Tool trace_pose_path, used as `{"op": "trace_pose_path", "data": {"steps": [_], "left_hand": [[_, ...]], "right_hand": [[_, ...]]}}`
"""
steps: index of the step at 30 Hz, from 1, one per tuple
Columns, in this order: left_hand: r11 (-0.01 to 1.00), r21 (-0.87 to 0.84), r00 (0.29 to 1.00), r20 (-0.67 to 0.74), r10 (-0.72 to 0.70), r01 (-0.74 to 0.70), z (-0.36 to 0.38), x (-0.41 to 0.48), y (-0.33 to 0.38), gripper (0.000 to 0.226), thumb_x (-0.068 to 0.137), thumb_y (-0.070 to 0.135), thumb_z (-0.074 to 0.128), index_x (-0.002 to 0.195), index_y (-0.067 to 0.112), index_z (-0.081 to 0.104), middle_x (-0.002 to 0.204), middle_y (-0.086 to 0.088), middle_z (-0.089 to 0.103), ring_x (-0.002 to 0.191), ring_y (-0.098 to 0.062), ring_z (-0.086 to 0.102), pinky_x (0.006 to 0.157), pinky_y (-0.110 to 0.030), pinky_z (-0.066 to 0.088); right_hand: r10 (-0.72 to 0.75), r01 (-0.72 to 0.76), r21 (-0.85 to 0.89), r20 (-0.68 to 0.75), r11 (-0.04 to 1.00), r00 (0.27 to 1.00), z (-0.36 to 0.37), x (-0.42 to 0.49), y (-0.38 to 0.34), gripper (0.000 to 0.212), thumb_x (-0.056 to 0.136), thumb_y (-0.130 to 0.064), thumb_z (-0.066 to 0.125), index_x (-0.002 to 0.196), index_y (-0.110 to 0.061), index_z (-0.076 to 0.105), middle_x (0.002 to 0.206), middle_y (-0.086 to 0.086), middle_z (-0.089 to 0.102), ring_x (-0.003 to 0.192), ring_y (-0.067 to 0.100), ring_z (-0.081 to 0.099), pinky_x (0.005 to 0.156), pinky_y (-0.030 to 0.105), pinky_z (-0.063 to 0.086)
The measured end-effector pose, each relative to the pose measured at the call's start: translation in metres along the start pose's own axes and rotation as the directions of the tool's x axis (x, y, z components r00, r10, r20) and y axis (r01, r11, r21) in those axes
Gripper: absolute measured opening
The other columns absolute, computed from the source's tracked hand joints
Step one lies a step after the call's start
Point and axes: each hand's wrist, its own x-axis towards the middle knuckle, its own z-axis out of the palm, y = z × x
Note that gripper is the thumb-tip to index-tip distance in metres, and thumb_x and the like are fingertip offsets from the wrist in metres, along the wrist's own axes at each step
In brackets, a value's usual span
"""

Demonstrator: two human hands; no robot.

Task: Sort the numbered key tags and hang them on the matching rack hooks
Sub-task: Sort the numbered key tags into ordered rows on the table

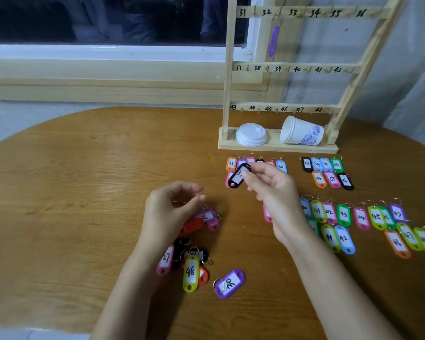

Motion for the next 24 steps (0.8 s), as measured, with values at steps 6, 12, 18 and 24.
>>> {"op": "trace_pose_path", "data": {"steps": [6, 12, 18, 24], "left_hand": [[0.941, 0.307, 0.99, 0.06, 0.131, -0.143, -0.007, -0.02, -0.006, 0.016, 0.074, 0.018, 0.079, 0.084, 0.027, 0.072, 0.079, 0.014, 0.069, 0.077, 0.0, 0.064, 0.07, -0.015, 0.05], [0.821, 0.532, 0.978, 0.131, 0.162, -0.207, -0.004, -0.027, -0.005, 0.025, 0.071, 0.021, 0.081, 0.093, 0.028, 0.071, 0.085, 0.017, 0.063, 0.079, -0.004, 0.06, 0.073, -0.028, 0.052], [0.751, 0.62, 0.973, 0.106, 0.204, -0.225, 0.005, -0.029, 0.0, 0.011, 0.081, 0.026, 0.071, 0.092, 0.027, 0.071, 0.087, 0.01, 0.066, 0.079, -0.016, 0.062, 0.066, -0.033, 0.05], [0.78, 0.612, 0.979, -0.038, 0.199, -0.134, 0.01, -0.025, 0.005, 0.015, 0.087, 0.014, 0.064, 0.1, 0.018, 0.07, 0.091, 0.0, 0.071, 0.082, -0.023, 0.065, 0.071, -0.035, 0.051]], "right_hand": [[-0.014, 0.013, -0.035, -0.011, 0.999, 1.0, -0.016, -0.007, -0.002, 0.018, 0.088, -0.016, 0.065, 0.087, -0.034, 0.061, 0.075, -0.016, 0.069, 0.066, -0.012, 0.06, 0.057, 0.004, 0.043], [-0.027, 0.026, -0.047, -0.012, 0.999, 1.0, -0.03, -0.013, -0.006, 0.017, 0.088, -0.016, 0.065, 0.088, -0.033, 0.062, 0.079, -0.013, 0.07, 0.067, -0.009, 0.062, 0.059, 0.006, 0.045], [-0.025, 0.019, -0.07, -0.082, 0.997, 0.996, -0.056, -0.014, -0.008, 0.016, 0.088, -0.019, 0.065, 0.103, -0.023, 0.063, 0.09, -0.008, 0.07, 0.069, -0.009, 0.061, 0.059, 0.005, 0.044], [-0.037, 0.026, -0.074, -0.15, 0.997, 0.988, -0.082, -0.016, -0.01, 0.014, 0.088, -0.018, 0.065, 0.101, -0.023, 0.064, 0.091, -0.009, 0.069, 0.068, -0.011, 0.061, 0.057, 0.005, 0.043]]}}
